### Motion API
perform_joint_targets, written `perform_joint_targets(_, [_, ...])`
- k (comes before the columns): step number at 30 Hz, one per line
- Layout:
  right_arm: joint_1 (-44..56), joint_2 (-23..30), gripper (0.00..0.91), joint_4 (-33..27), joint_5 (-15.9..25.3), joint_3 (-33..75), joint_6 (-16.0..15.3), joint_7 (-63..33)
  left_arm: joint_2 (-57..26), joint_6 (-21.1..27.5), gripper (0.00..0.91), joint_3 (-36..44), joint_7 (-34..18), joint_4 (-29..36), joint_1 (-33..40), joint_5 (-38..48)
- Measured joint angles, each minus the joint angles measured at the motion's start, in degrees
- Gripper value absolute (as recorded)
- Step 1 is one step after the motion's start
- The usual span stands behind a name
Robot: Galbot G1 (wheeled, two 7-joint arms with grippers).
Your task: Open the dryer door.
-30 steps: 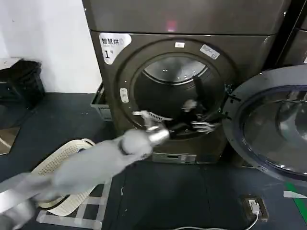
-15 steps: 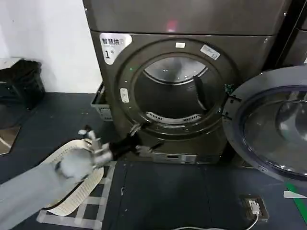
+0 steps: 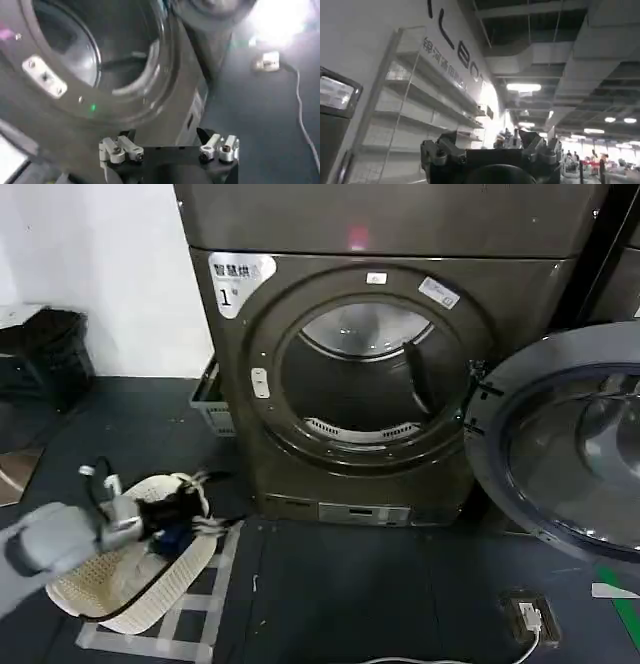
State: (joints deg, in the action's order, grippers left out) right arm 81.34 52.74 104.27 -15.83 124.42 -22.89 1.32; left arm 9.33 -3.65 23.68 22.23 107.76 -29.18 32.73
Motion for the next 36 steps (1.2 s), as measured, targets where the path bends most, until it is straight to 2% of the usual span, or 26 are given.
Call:
perform_joint_targets(5, [-0.68,-0.07,0.907,0.67,3.38,0.06,0.82,-0.17,-5.29,-0.4,0.907,-2.61,6.96,-2.37,-1.24,-6.99])
perform_joint_targets(9, [-0.15,-0.11,0.907,0.6,3.48,0.76,0.78,-0.15,-8.39,-0.49,0.907,-3.59,10.35,-4.76,-1.95,-11.67])
perform_joint_targets(19, [0.53,-0.33,0.907,0.54,3.38,1.26,0.74,-0.04,-8.34,-5.47,0.907,-6.92,15.0,-11.43,-1.72,-25.89])
perform_joint_targets(25, [0.74,-0.5,0.907,0.72,3.03,1.79,0.53,-0.05,-8.98,-8.43,0.907,-7.36,21.72,-11.85,-1.96,-32.93])
perform_joint_targets(36, [1.09,0.08,0.907,1.19,2.99,2.2,0.38,-0.37,-8.67,-8.12,0.907,-7.26,21.44,-13.27,-2.02,-31.16])
